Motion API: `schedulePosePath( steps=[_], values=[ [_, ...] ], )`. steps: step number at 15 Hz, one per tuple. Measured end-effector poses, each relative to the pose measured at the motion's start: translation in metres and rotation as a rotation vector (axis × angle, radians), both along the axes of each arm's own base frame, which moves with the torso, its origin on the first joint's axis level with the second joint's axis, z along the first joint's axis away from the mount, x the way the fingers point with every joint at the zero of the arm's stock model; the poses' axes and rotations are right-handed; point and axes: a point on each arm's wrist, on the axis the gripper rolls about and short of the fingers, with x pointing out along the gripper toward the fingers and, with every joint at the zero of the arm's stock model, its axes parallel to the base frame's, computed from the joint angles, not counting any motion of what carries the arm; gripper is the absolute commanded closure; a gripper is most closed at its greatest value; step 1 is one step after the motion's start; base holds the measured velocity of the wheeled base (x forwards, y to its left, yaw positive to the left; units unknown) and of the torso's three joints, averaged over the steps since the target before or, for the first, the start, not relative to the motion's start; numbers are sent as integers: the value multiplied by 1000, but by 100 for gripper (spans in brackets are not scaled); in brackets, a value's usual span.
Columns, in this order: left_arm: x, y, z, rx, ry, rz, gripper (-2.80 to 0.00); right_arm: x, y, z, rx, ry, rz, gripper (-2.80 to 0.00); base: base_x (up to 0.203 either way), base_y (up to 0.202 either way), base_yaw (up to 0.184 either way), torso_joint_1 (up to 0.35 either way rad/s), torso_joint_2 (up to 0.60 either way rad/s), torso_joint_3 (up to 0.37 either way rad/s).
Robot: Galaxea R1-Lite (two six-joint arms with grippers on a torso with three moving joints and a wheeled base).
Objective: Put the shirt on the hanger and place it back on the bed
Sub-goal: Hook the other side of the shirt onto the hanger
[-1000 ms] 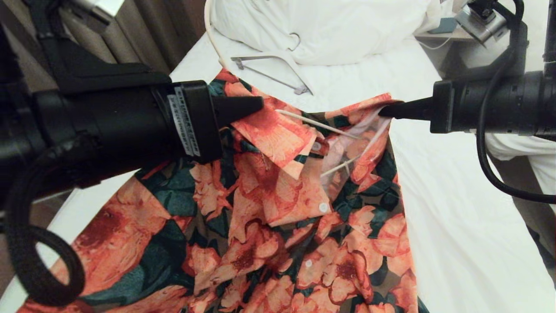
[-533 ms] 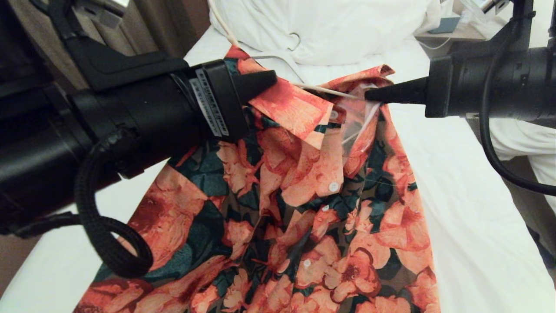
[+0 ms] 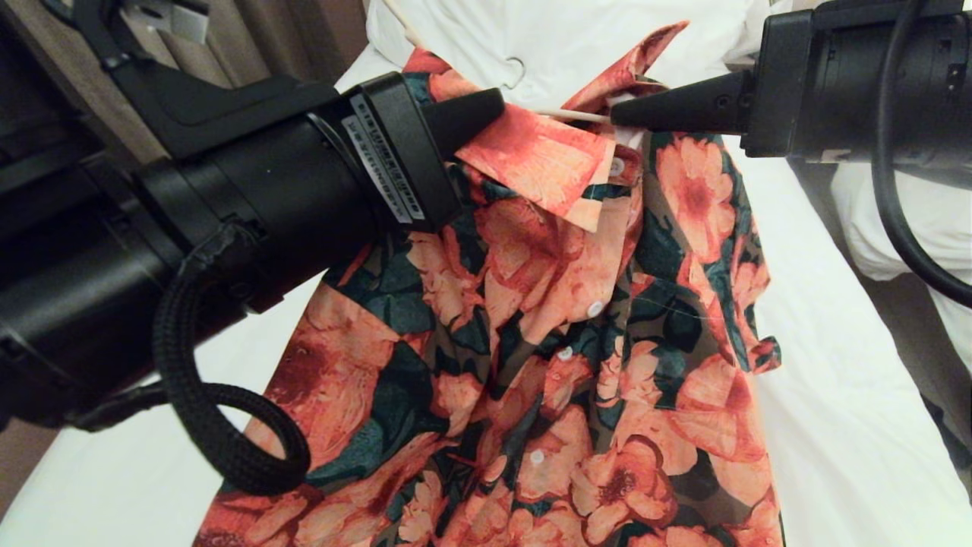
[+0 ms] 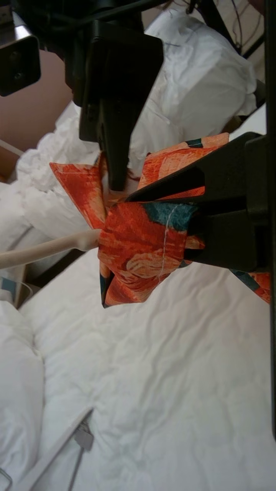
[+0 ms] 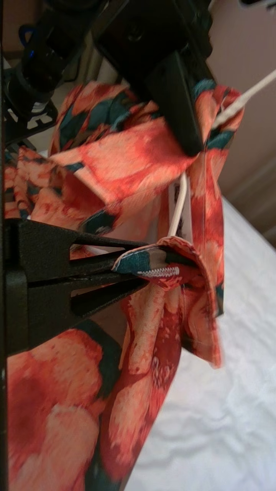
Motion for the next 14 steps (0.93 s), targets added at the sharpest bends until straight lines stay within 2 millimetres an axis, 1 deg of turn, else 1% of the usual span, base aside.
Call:
schedulePosePath(
  steps=[3,6,11,13,14],
  values=[
    [-3,-3,-2,-29,-21,-17,0,-5,4,2,-35,-68,35,0,0,0,0,0,0,0],
    [-4,-6,-4,-31,-18,-29,0,-14,9,6,-41,-103,80,0,0,0,0,0,0,0],
    [-6,-7,1,-127,-74,-37,0,-26,9,7,-58,-89,117,0,0,0,0,0,0,0],
    [-5,-8,-2,-114,-65,-39,0,-26,8,7,-58,-89,117,0,0,0,0,0,0,0],
    [-5,-9,-4,-103,-56,-40,0,-27,9,7,-57,-91,117,-280,0,0,0,0,0,0]
  ],
)
